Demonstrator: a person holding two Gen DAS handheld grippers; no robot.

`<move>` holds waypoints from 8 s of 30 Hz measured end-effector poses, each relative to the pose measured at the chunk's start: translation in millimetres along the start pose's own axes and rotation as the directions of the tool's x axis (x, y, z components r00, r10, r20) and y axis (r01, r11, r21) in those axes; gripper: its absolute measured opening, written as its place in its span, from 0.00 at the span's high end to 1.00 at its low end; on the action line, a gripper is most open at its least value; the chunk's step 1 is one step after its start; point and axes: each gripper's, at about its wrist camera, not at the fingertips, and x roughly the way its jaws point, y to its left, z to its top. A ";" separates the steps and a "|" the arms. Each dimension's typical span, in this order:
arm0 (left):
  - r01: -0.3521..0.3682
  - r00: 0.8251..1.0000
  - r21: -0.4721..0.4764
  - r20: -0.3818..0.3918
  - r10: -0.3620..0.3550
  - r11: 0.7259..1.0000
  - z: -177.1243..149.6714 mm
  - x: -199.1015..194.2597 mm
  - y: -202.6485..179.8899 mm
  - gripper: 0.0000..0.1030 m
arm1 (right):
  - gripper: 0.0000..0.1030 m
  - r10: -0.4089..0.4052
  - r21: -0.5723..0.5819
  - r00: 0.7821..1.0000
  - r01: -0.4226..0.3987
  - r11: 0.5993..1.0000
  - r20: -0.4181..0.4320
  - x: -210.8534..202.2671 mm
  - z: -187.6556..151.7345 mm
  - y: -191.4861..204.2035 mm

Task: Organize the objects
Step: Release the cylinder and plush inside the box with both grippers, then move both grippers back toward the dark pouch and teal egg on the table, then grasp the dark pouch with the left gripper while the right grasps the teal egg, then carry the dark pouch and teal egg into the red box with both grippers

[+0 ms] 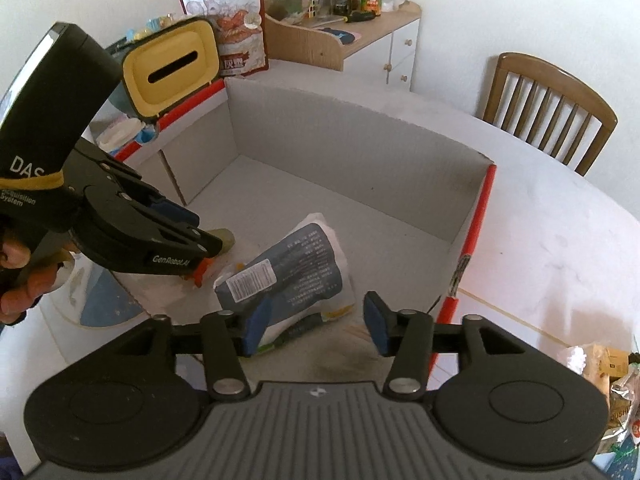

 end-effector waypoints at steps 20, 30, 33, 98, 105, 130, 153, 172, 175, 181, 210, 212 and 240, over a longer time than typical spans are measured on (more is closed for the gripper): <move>0.016 0.996 -0.042 0.091 -0.012 0.999 -8.8 -48.0 -14.8 0.69 | 0.46 0.069 0.038 0.992 -0.074 0.997 0.110 -66.3 -12.8 -16.2; 0.042 0.986 -0.019 0.165 -0.038 0.999 -17.6 -85.9 -44.5 0.48 | 0.44 0.102 0.064 0.979 -0.115 0.991 0.177 -103.1 -23.6 -28.5; 0.049 0.982 -0.016 0.182 -0.046 0.999 -19.1 -95.4 -52.9 0.44 | 0.37 0.113 0.080 0.973 -0.132 0.988 0.202 -113.9 -28.7 -34.3; 0.151 0.977 0.003 0.155 -0.149 0.989 -24.0 -36.3 -286.8 0.01 | 0.21 -0.083 0.226 0.994 0.065 0.972 0.070 -142.9 -232.3 -233.8; 0.144 0.982 -0.010 0.123 -0.141 0.990 -20.0 -14.2 -297.2 0.01 | 0.21 -0.054 0.173 0.997 0.044 0.984 0.050 -115.6 -234.2 -224.3; 0.142 0.984 0.039 0.104 -0.145 0.989 -19.2 15.4 -312.2 0.33 | 0.62 -0.032 0.133 0.998 0.024 0.991 0.060 -83.2 -222.6 -212.7; 0.156 0.978 0.014 0.136 -0.157 0.988 -31.2 -11.6 -296.8 0.71 | 0.70 0.002 0.179 0.996 -0.019 0.984 0.094 -109.8 -220.2 -210.2; 0.182 0.959 -0.017 0.225 -0.173 0.983 -42.6 -78.1 -278.0 0.71 | 0.70 0.028 0.146 0.984 -0.054 0.988 0.174 -167.3 -186.1 -175.3; 0.199 0.954 -0.021 0.231 -0.189 0.980 -42.9 -85.4 -266.7 0.71 | 0.70 0.028 0.134 0.982 -0.054 0.990 0.186 -172.8 -175.1 -167.4; 0.207 0.948 -0.035 0.253 -0.192 0.978 -43.2 -101.9 -234.6 0.71 | 0.70 0.035 0.113 0.976 -0.060 0.992 0.213 -181.3 -148.2 -146.3; 0.050 0.971 -0.149 0.237 -0.014 0.988 -16.6 -93.8 -40.0 0.70 | 0.70 0.022 0.025 0.982 -0.027 0.999 0.187 -103.1 -21.7 -42.3; 0.033 0.975 -0.143 0.224 0.000 0.989 -13.2 -85.1 -31.1 0.70 | 0.70 0.011 0.025 0.986 -0.015 1.000 0.165 -88.8 -16.3 -40.0; -0.092 0.995 0.000 0.035 0.092 0.996 21.0 8.6 -6.5 0.71 | 0.70 -0.064 -0.080 0.997 0.061 0.995 -0.044 15.7 5.4 5.2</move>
